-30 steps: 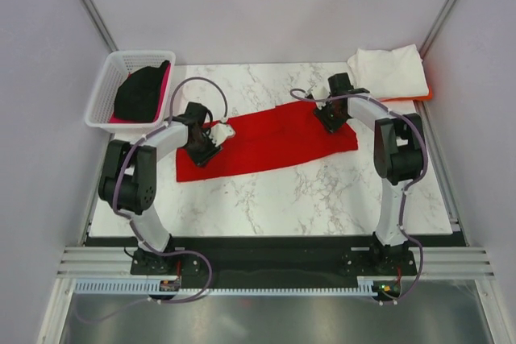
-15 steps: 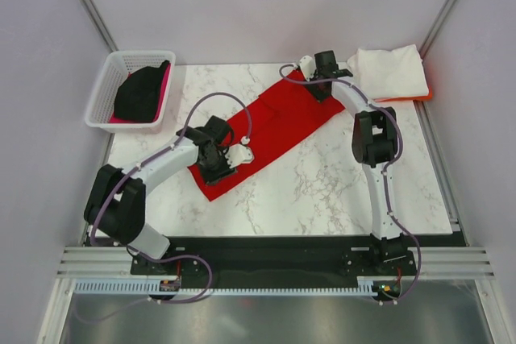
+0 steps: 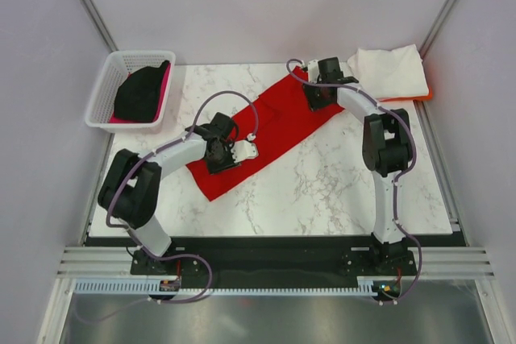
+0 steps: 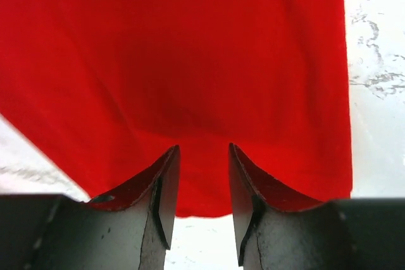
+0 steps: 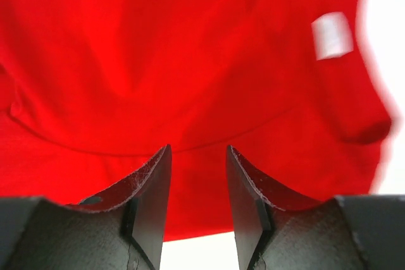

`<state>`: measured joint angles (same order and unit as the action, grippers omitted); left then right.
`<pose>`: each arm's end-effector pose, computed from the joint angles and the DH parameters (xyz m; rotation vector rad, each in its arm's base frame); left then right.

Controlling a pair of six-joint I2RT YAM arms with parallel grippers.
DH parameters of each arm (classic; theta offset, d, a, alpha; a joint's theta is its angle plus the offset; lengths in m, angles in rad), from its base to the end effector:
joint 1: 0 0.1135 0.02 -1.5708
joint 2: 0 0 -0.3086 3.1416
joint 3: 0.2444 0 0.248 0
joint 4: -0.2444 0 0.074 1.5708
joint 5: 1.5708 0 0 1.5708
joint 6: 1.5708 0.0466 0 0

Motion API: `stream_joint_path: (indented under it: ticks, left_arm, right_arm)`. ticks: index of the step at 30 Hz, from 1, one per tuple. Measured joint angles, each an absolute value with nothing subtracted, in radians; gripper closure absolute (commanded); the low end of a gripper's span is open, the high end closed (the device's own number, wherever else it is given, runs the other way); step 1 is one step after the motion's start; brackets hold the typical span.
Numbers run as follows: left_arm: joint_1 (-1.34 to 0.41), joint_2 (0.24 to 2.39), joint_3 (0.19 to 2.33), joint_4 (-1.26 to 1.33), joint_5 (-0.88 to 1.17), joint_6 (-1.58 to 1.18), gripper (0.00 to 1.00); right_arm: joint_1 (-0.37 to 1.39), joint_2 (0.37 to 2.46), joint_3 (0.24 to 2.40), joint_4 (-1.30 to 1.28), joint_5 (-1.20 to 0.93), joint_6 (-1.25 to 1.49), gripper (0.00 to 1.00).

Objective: Fold and stack the t-shirts
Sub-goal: Fold the tshirt

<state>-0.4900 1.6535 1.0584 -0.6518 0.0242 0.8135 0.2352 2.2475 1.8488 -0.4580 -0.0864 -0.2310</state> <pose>0.2790 -0.1501 0.2215 1.7137 2.2368 0.0405 0.5215 0.1291 0.2250 -0.5984 2.3511 0.1067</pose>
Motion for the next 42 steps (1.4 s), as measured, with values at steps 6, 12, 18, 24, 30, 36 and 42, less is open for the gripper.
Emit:
stream_joint_path:
  ticks: [6,12,18,24,30,36,42]
  left_arm:
    - [-0.495,1.715,1.034,-0.624,0.036,0.825,0.57]
    - [-0.562,1.715,1.029,-0.611,0.036,0.825,0.57]
    - [-0.698,1.720,1.033,-0.604,0.072,0.804,0.57]
    - [-0.850,1.768,1.090,-0.606,0.143,0.725,0.57]
    - [-0.963,1.868,1.216,-0.610,0.199,0.660,0.58]
    - [-1.001,1.941,1.316,-0.611,0.227,0.620,0.58]
    - [-1.011,1.937,1.334,-0.621,0.221,0.565,0.53]
  right_arm:
    - [0.255,2.291,1.808,-0.458,-0.111,-0.172,0.52]
    - [0.287,2.348,1.898,-0.455,-0.063,-0.227,0.52]
    - [0.350,2.432,2.030,-0.450,0.001,-0.311,0.52]
    - [0.378,2.514,2.169,-0.469,0.000,-0.348,0.51]
    - [0.387,2.568,2.256,-0.475,-0.011,-0.372,0.47]
    - [0.391,2.599,2.300,-0.452,-0.014,-0.408,0.45]
    - [0.392,2.583,2.281,-0.435,-0.011,-0.389,0.46]
